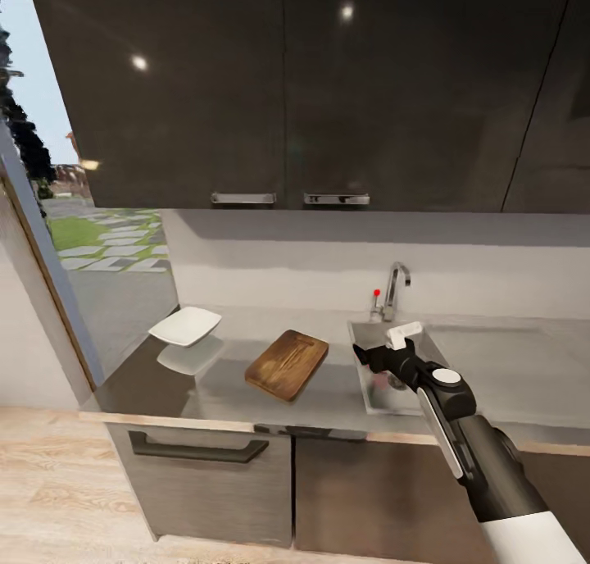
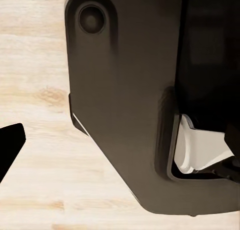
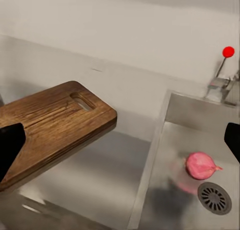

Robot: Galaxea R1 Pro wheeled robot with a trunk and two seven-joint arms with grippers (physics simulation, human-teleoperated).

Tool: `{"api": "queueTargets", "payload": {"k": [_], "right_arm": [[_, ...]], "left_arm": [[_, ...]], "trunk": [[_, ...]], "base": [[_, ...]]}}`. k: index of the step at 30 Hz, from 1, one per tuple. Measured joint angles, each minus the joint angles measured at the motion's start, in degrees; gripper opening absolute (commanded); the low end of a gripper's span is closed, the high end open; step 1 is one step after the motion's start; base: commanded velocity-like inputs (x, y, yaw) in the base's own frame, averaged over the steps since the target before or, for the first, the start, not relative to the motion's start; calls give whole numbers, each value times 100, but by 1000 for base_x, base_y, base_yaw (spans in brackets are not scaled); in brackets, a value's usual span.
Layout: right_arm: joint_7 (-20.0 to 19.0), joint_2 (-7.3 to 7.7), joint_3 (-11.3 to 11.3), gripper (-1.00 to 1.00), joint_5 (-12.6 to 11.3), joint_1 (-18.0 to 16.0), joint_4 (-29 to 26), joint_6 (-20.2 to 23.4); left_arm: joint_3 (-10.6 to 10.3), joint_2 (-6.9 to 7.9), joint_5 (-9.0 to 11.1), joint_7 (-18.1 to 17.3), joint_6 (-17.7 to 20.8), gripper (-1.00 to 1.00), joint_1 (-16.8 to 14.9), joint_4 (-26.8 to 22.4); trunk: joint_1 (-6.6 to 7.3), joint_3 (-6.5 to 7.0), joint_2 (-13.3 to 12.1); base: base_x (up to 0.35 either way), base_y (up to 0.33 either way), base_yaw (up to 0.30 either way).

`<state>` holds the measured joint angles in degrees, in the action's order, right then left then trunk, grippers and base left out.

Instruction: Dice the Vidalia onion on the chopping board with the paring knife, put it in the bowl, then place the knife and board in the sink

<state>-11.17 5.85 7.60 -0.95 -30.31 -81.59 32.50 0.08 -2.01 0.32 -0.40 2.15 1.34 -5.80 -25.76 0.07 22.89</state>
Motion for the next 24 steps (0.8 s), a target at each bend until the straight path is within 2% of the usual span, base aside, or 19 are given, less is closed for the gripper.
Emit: {"api": "queueTargets", "payload": {"k": [24], "right_arm": [[0, 0, 0, 100, 0, 1, 0, 0]], "left_arm": [[7, -33, 0, 2, 3, 100, 1, 1]], "trunk": [[1, -48, -3]], "base": [[0, 0, 284]]}}
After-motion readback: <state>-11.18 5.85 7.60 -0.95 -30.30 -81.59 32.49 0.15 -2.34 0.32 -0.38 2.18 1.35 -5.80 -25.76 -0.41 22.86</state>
